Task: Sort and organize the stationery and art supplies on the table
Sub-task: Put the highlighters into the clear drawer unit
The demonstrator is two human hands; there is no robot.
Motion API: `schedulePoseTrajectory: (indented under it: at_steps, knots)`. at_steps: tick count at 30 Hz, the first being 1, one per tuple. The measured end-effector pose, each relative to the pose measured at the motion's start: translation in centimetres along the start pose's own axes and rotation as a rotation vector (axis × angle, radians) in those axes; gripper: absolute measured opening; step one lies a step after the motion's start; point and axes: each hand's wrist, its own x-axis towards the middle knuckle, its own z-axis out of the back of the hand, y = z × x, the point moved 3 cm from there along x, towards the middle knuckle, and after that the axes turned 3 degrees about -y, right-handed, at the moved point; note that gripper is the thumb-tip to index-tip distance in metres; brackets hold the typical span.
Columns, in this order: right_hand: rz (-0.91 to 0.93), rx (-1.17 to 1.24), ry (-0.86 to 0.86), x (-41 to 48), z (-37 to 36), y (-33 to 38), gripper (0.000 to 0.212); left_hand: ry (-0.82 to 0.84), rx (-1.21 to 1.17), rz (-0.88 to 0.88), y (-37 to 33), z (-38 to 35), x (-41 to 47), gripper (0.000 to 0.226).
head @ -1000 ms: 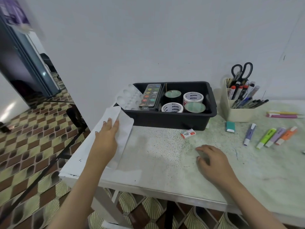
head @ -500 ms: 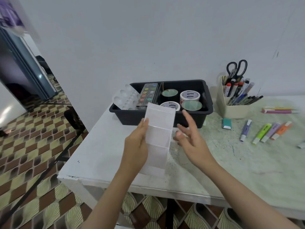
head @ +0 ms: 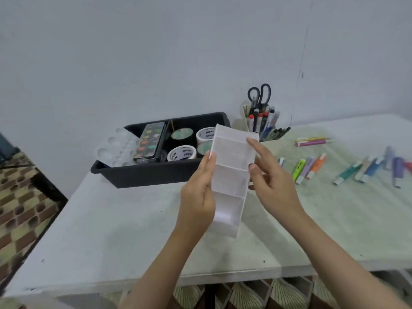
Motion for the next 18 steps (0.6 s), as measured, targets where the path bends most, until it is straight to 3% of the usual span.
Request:
schedulePoseTrajectory:
  at_steps: [9, 18]
  knots:
    - [0.010, -0.079, -0.125, 5.4, 11.2, -2.7, 0.038, 0.008, -0.099, -0.171, -3.7, -10.7, 5.4, 0.061]
    - [0.096, -0.186, -0.210, 13.9, 22.4, -7.1, 0.035, 0.237, -0.143, -0.082, -6.9, -22.6, 13.4, 0.066]
